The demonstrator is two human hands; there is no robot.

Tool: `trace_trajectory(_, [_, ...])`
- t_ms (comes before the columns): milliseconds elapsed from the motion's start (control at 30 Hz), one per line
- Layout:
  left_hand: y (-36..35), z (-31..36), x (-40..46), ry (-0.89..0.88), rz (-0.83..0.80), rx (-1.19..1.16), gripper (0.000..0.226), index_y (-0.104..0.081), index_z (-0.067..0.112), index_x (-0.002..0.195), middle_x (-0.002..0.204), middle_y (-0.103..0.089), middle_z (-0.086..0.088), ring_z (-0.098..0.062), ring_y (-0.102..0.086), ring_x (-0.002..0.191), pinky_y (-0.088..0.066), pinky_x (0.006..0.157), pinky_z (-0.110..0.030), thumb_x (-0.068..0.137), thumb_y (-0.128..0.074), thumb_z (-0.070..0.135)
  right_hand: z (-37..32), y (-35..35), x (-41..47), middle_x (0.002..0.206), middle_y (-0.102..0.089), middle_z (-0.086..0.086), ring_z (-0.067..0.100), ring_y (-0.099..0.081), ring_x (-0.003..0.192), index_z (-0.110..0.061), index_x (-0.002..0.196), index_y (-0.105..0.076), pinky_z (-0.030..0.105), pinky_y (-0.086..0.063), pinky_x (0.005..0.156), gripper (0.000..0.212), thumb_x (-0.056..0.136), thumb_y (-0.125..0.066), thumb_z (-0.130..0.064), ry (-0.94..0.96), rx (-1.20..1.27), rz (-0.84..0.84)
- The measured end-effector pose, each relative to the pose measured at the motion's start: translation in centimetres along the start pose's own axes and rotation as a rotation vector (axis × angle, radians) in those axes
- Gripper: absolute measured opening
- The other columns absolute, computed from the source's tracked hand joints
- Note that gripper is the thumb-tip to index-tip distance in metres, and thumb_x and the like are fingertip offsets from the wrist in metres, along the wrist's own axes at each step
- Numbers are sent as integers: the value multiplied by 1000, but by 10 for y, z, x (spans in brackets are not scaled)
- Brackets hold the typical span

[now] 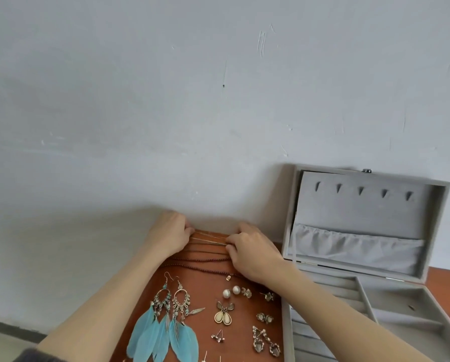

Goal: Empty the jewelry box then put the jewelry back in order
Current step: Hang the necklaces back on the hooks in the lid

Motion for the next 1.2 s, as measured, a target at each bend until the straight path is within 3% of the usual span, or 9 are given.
trace_trajectory(100, [4, 12, -4, -77, -5, 31, 22, -70, 12, 81, 88, -66, -6, -25, -57, 91, -40, 68, -28, 91, -53, 23, 2, 1, -1, 121, -49, 10, 25, -42, 119, -10, 116, -61, 33, -36, 101, 33, 96, -39, -24, -7, 45, 15])
trace_trajectory(333, [68, 70, -20, -192, 23, -437, 18, -48, 28, 77, 74, -52, 10, -5, -47, 65, -35, 56, -8, 94, -46, 22, 4, 34, -4, 118, -62, 8, 24, -56, 110, -10, 125, -54, 30, -42, 95, 38, 88, -53, -15, -176, 518, 179])
trace_trajectory(500, [103, 115, -38, -201, -17, -648, 19, -51, 26, 78, 78, -60, 12, 2, -51, 68, -38, 61, -8, 94, -45, 19, -3, 55, -32, 102, -69, -5, 7, -61, 95, -19, 110, -64, 19, -46, 84, 26, 84, -62, -20, -169, 1067, 50])
trace_trajectory(633, [124, 137, -49, -164, -49, -827, 19, -53, 18, 80, 69, -58, 8, -1, -51, 60, -39, 56, -11, 96, -43, 14, -8, 74, -58, 84, -72, 4, 13, -66, 95, -9, 96, -67, 22, -45, 95, 14, 89, -56, -15, -62, 1295, -110])
trace_trajectory(733, [137, 144, -53, -110, -40, -1028, 21, -51, 14, 79, 62, -54, 3, -11, -52, 62, -35, 59, -23, 96, -41, 10, -6, 92, -78, 74, -70, 5, 17, -68, 81, -8, 90, -66, 27, -51, 89, 14, 91, -54, -13, -1, 1523, -289])
trace_trajectory(900, [135, 138, -62, 58, 46, -1044, 14, -51, 14, 86, 58, -46, 4, -14, -50, 60, -36, 62, -25, 96, -42, 16, 25, 122, -103, 61, -60, 1, 14, -63, 67, -11, 83, -69, 29, -54, 80, 16, 80, -63, -26, -2, 1422, -289])
trace_trajectory(967, [134, 135, -66, 87, 106, -835, 12, -52, 16, 87, 67, -53, 3, -14, -52, 68, -38, 66, -27, 94, -43, 18, 38, 132, -108, 57, -53, -2, 12, -57, 59, -11, 82, -69, 24, -52, 69, 15, 83, -61, -24, -22, 1332, -267])
trace_trajectory(1067, [133, 146, -72, -3, 187, -406, 16, -54, 14, 105, 106, -55, -2, -18, -53, 99, -42, 85, -30, 92, -45, 14, 47, 156, -110, 55, -47, -5, 8, -46, 52, -9, 82, -67, 20, -40, 56, 16, 90, -57, -18, -34, 1115, -202])
trace_trajectory(1200, [108, 191, -83, -155, -130, -555, 47, -38, 17, 133, 131, -48, 3, -11, -43, 122, -33, 95, -21, 89, -40, 1, 45, 198, -106, 57, -42, -2, 9, -37, 50, 3, 86, -67, 19, -34, 51, 21, 88, -57, -15, -22, 815, -57])
Point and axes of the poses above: each hand's wrist, its own x-axis towards the middle knuckle, its own y-axis out of the back of the hand, z = x × y, the point moved 6 cm from there along x, towards the middle knuckle
